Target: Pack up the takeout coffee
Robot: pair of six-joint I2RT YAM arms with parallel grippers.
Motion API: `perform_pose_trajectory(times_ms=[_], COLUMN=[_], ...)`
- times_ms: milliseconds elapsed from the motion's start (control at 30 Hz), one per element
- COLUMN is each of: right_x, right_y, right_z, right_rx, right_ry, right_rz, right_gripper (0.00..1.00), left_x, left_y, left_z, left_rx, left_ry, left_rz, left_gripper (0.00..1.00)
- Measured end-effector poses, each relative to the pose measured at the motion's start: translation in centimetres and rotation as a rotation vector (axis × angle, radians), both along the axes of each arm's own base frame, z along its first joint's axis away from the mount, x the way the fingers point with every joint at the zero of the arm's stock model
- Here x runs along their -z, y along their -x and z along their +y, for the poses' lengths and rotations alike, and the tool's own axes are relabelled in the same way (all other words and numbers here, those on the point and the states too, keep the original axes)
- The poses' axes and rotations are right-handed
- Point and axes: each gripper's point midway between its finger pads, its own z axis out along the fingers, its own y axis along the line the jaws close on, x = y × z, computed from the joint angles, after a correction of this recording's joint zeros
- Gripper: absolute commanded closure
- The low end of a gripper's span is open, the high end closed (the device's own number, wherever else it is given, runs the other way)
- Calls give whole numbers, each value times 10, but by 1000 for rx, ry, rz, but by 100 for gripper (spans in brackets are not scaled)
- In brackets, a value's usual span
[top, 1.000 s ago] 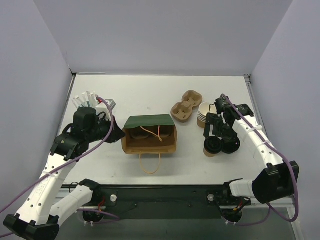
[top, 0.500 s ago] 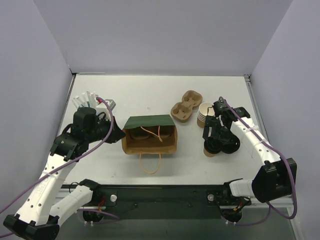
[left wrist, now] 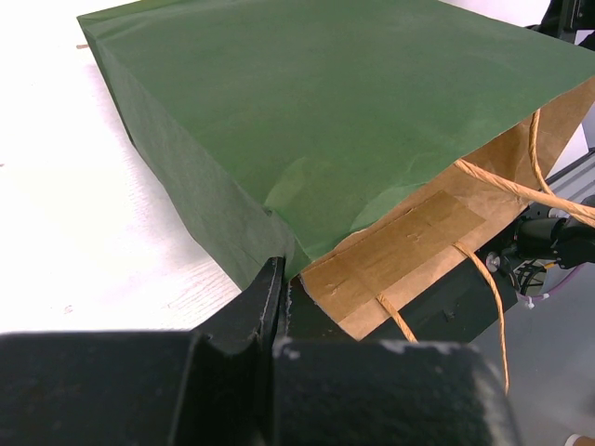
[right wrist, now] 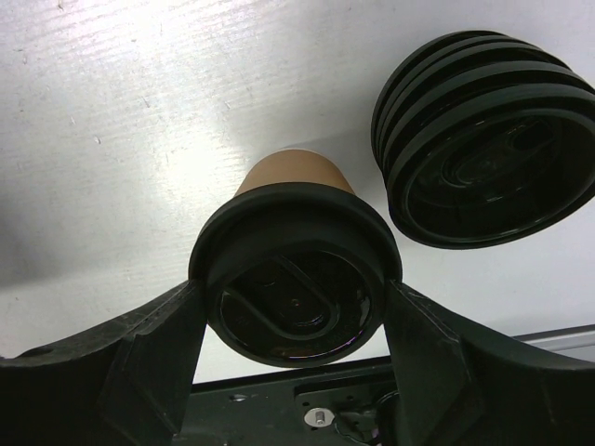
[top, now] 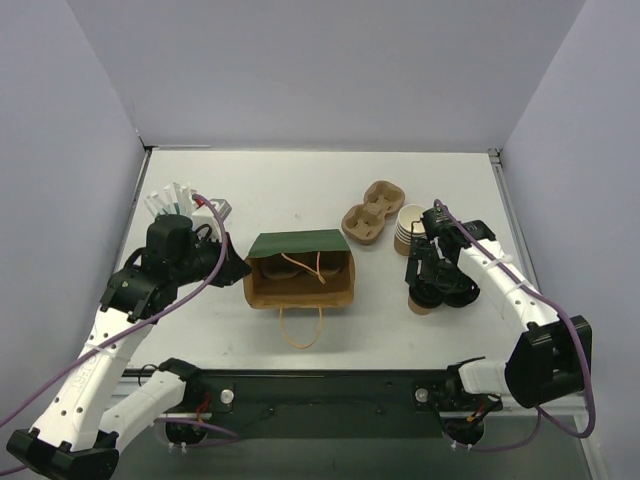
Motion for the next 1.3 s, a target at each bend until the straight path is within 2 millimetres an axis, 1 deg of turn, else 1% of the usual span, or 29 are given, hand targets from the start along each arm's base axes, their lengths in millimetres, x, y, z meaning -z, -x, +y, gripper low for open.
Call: perform_pose_trajectory(times_ms=[367,467,567,667,767,900,933,967,1067,1133,1200,1300], right_x=[0,-2,-8,-24,-49,-93,-110,-122,-175,-207,-234,-270], right_y=[1,2,4,6,2,-1,-2,-2,-2,2,8,21], right_z=[-1,1,3,7,11,16,18,20,28,35,45,69], right_rx=[-6,-19,-43,-77,-105,-143,-161,-173,-230,-277,-339,-464], right_ry=[3,2,5,1,-15,-41,-52,-62,-104,-134,-167,-228], right_rz=[-37,-43,-57,-90,-159,-270,-315,-349,-493,-577,-646,-725], right_gripper=[37,38,39,40,42,44,45,45,46,47,47,47], left_x=[-1,-1,-2,-3,-2,-2,-2,-3,-3,-5,-7,-7], left_y=[1,1,1,0,1,1,1,1,0,-1,-3,-5], left_z=[0,1,2,3,4,3,3,3,2,1,0,-2], left_rx=[-1,-5,-20,-32,-36,-46,-49,-51,-60,-64,-68,-74], left_ry=[2,2,1,0,1,10,13,16,24,29,35,43], left_rz=[-3,2,12,14,19,28,30,32,43,46,52,64], left_gripper=[100,100,100,100,100,100,100,100,100,100,100,100])
